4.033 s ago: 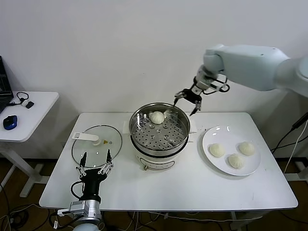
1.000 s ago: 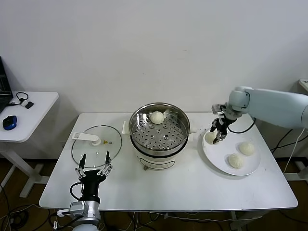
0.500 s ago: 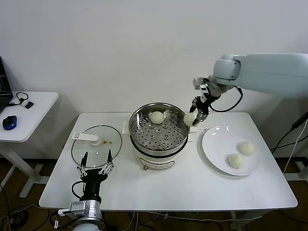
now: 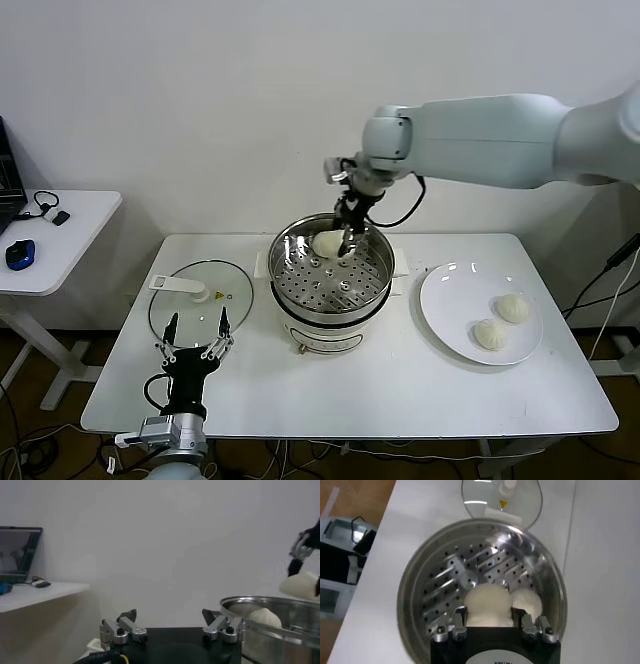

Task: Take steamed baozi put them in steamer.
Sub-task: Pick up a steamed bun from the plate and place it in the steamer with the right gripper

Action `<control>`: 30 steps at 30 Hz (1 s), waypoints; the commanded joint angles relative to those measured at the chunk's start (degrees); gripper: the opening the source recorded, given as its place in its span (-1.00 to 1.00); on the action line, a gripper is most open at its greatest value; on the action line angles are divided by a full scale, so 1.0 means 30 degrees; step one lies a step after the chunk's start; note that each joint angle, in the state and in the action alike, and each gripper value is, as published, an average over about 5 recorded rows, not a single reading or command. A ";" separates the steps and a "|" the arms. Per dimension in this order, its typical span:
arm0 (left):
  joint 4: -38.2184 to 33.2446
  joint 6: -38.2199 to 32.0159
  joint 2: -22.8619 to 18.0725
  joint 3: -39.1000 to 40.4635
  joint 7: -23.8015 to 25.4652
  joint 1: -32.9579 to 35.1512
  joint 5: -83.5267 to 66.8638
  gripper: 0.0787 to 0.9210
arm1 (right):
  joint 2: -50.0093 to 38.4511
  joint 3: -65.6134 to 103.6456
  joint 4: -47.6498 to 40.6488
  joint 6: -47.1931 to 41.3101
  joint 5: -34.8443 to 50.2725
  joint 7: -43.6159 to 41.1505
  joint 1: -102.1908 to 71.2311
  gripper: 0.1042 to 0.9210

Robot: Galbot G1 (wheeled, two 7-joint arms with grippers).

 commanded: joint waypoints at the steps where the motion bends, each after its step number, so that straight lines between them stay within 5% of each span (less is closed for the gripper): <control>1: -0.0091 -0.0044 -0.0005 -0.0118 -0.0030 0.0066 -0.0026 0.77 | 0.2957 0.0964 -0.3280 -0.0174 -0.0192 0.0137 -0.3327 0.20; 22: -0.0007 -0.0079 -0.0107 -0.0178 -0.0118 -0.0034 0.0056 0.77 | 0.3820 0.1691 -0.5931 0.0109 -0.1557 -0.0040 -0.5477 0.21; 30: -0.0142 -0.0067 -0.0066 -0.0258 -0.0144 0.0024 0.0027 0.77 | 0.2916 0.1551 -0.4913 0.0206 -0.1296 -0.0309 -0.4143 0.63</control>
